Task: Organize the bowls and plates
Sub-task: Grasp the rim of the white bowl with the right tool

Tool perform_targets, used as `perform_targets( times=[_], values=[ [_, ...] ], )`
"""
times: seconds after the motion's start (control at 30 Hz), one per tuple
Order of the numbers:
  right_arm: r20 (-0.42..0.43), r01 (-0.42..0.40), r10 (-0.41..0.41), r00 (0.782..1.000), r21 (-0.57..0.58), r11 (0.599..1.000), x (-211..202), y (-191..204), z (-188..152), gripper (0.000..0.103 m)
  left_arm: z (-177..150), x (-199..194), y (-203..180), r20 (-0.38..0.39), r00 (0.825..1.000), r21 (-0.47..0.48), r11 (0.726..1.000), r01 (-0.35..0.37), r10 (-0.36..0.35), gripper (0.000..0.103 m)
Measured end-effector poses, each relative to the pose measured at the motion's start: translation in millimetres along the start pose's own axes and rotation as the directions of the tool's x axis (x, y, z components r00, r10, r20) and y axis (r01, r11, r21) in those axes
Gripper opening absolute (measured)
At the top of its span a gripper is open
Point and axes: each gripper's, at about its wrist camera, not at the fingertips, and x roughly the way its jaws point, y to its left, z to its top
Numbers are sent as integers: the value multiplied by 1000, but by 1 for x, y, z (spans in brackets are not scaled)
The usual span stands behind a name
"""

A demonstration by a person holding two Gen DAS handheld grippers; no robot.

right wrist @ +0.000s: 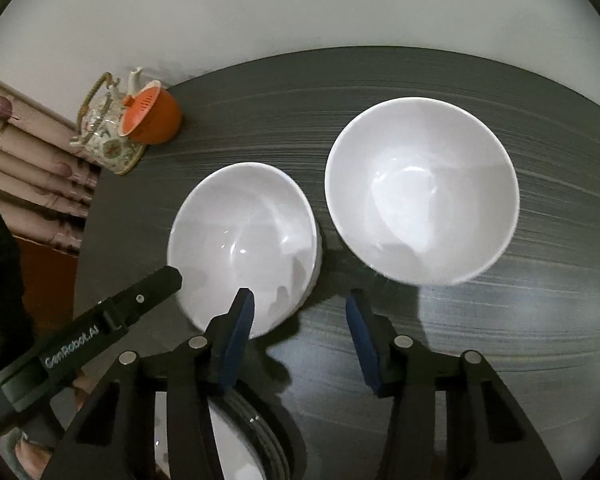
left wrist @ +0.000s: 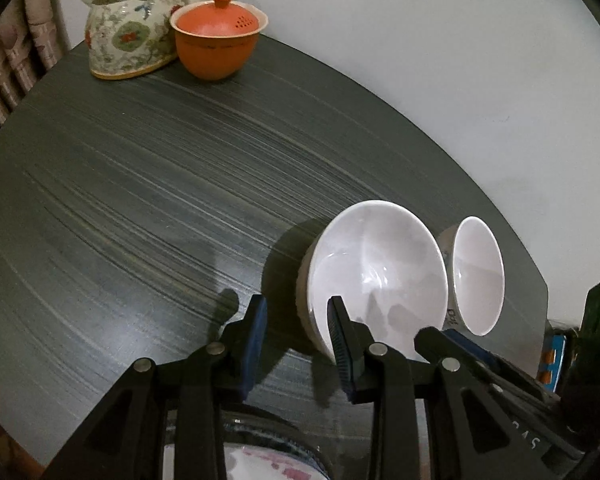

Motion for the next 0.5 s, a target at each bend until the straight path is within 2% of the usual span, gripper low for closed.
perform_targets(
  times=[0.37,0.5],
  values=[
    [-40,15,-14,999,6,1000,28,2,7,33,6,18,-2,-18,1000,5,1000,-3,3,32],
    [-46,4,-4,999,12,1000,33,1,7,24,6,25,-1,-41,999,-7,1000,-5,4,31]
  ],
)
